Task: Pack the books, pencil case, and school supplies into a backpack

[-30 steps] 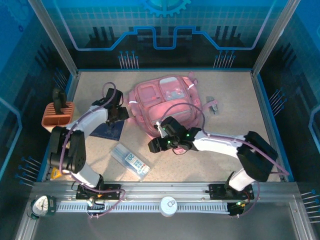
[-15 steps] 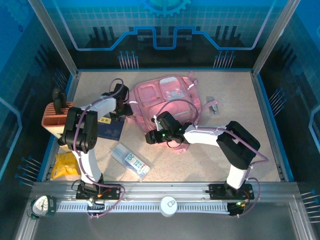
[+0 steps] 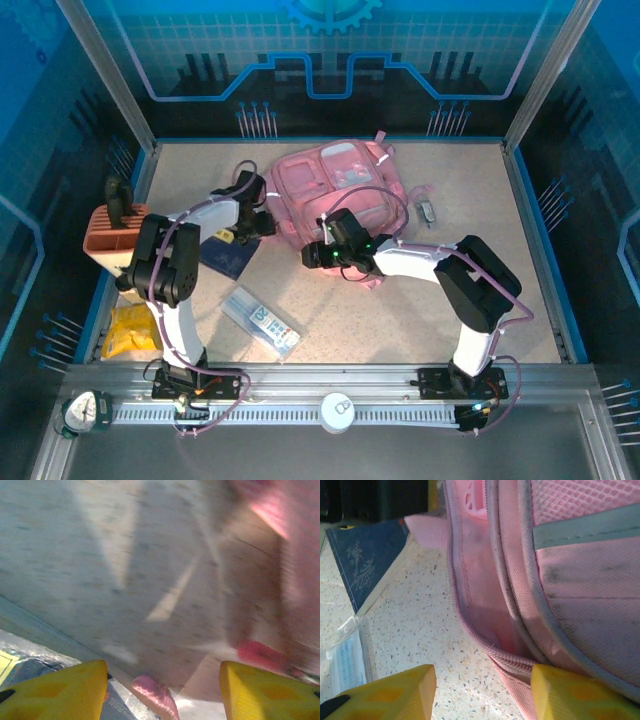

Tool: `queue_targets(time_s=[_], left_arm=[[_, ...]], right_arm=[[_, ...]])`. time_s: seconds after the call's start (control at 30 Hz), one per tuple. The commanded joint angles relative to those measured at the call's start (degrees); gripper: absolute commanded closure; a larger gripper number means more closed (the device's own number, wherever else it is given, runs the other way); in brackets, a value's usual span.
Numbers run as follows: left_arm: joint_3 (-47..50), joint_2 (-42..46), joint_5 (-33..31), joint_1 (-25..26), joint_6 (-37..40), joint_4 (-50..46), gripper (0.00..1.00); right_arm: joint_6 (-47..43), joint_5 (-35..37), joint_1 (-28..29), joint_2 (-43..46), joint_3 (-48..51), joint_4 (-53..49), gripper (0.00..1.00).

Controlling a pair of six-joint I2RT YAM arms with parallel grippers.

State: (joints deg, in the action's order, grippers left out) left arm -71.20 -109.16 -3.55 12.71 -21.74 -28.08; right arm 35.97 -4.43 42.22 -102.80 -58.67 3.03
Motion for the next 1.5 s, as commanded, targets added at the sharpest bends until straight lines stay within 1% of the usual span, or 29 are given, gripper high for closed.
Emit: queue_targets(time_s=[0.0,0.03,0.1,0.17,0.27,0.3,0.4,0.53,0.67,0.8,0.87,1.0,1.07,1.17,1.3,1.4,1.47], left_arm=[[2.8,2.2,12.0,2.8,4.2,-0.7,0.39],[3.3,3.7,13.1,3.0,4.6,-1.0,0.39],[4.2,6.6,11.7,3.0,4.5,-1.6,0.37],[4.5,9.8,7.4,2.6,3.5,-2.7,0.36],[2.7,11.8,-1.2,1.5,0.2,-6.7,0.32],[2.4,11.9,-2.7,1.3,-0.4,-6.8,0.32],[1.0,10.2,-3.1,0.5,-1.3,-6.0,0.32],[-3.6,3.1,-2.5,0.1,-0.9,-7.2,0.35],[-5.9,-0.9,-6.1,0.6,-1.0,-8.6,0.38],[-3.6,-0.9,-2.6,0.6,0.0,-7.5,0.42],[-1.5,-0.2,0.1,0.8,1.9,-7.2,0.44],[4.5,3.6,4.3,0.9,3.5,-5.8,0.46],[7.8,6.2,7.2,0.9,3.8,-5.2,0.45],[11.3,9.8,9.5,0.8,3.8,-3.4,0.44],[10.5,12.8,11.9,0.9,4.4,-4.2,0.38],[10.4,15.8,14.0,-0.1,2.9,-2.7,0.36],[11.1,18.4,13.9,-0.9,1.7,-1.7,0.35]], right_arm=[[-0.4,3.4,-1.2,3.3,2.0,-1.9,0.46],[-0.4,3.2,-1.1,4.1,2.5,-2.0,0.46],[-0.3,2.4,-0.9,5.3,3.4,-1.9,0.46],[-0.4,1.7,-0.6,6.3,3.8,-1.9,0.45],[-0.3,1.7,0.1,7.7,4.1,-2.2,0.44],[-0.2,1.6,0.3,8.1,4.3,-2.0,0.44],[0.2,0.8,0.5,8.8,4.1,-2.3,0.44],[0.2,-0.6,0.8,9.5,3.4,-3.3,0.44],[-0.2,-0.8,0.9,10.9,3.3,-5.2,0.44],[-0.6,-1.0,0.9,12.4,3.7,-6.5,0.44],[-0.8,-1.2,0.9,13.0,3.7,-7.4,0.44],[-1.2,-1.0,1.0,14.0,4.1,-8.7,0.44],[-1.4,-1.0,1.1,14.6,4.7,-8.9,0.44],[-1.9,-0.4,1.8,14.5,4.6,-10.1,0.44],[-0.7,-0.4,3.8,13.4,2.7,-12.4,0.44],[2.3,-0.9,6.3,11.1,0.8,-12.1,0.43],[4.3,-1.4,7.4,8.4,-1.5,-12.8,0.43]])
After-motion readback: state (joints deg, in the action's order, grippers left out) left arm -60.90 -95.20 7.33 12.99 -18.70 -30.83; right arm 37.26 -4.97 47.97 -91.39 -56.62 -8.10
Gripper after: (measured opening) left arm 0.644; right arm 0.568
